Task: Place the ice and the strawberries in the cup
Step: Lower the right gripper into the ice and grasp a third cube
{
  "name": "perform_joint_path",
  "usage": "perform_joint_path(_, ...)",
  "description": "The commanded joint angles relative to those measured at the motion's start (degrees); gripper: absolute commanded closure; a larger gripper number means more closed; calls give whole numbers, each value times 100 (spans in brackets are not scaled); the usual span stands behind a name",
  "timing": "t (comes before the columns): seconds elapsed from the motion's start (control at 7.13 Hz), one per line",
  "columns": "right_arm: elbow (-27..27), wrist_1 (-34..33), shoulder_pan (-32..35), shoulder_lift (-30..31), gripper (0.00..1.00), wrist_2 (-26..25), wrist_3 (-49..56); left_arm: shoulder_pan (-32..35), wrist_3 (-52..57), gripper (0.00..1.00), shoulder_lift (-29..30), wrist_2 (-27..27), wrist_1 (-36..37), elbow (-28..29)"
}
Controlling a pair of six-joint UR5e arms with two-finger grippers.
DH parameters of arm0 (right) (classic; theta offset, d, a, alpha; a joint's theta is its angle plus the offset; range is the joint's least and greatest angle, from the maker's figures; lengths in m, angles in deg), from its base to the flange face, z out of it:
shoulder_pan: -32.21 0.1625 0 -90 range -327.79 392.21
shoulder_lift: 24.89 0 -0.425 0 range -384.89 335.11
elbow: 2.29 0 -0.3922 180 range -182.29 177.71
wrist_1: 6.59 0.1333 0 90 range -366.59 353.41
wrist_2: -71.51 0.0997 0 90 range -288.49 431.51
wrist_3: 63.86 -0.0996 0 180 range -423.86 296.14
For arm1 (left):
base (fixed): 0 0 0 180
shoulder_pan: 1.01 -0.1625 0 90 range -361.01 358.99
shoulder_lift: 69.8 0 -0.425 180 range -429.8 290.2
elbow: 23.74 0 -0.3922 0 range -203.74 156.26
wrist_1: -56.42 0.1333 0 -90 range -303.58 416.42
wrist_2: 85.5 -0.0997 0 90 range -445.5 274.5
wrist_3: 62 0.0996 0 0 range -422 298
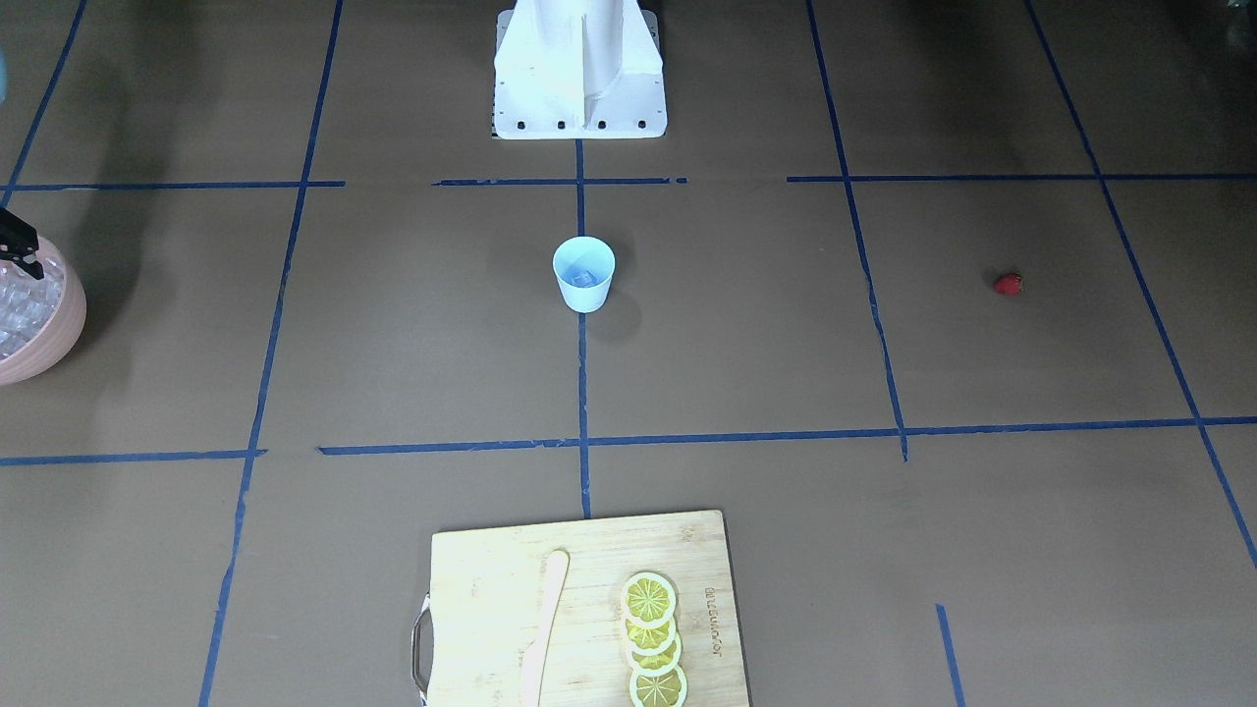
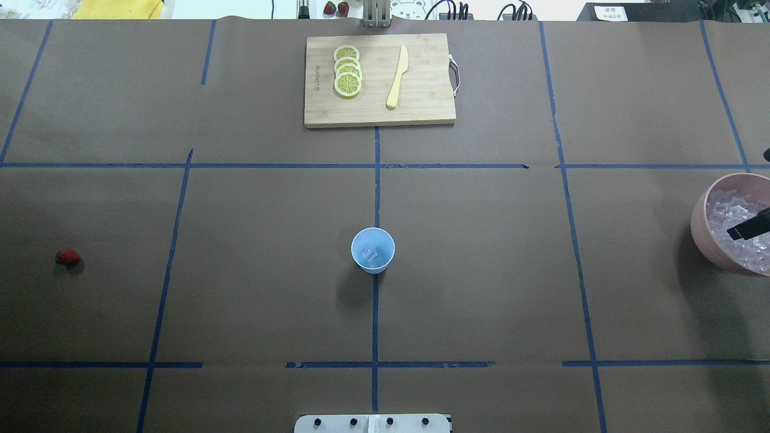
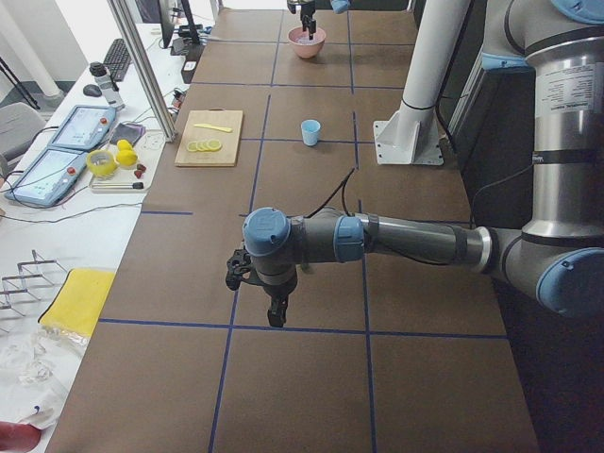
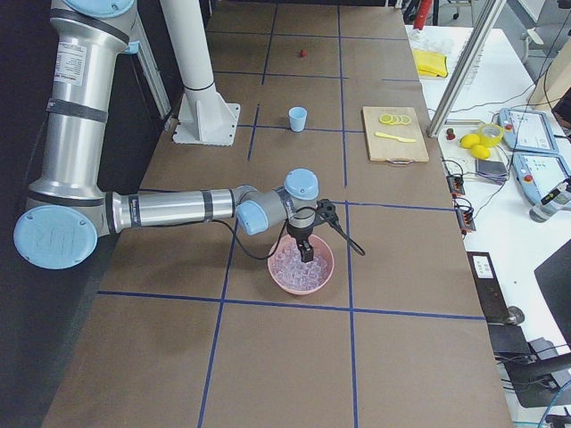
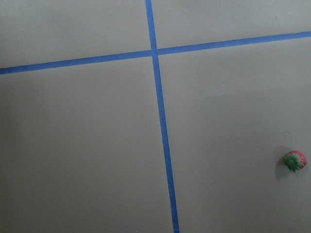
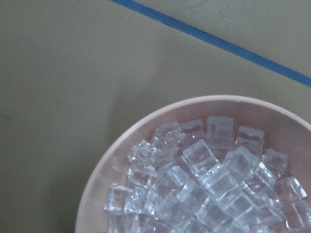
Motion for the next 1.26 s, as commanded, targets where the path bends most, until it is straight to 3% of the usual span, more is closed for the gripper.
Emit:
perform_joint_path(0.0,45,227,22,230,5,-9,-37,0,0,0,-5,0,0,0)
perform_joint_path(0.7,177,245,13,187,14,-105,-11,0,0,0,-5,0,0,0)
perform_joint_path(0.84,177,245,13,187,21,-131,-20,0,0,0,-5,0,0,0)
perform_joint_path(1.12,247,245,13,204,70,-167,15,0,0,0,-5,0,0,-26)
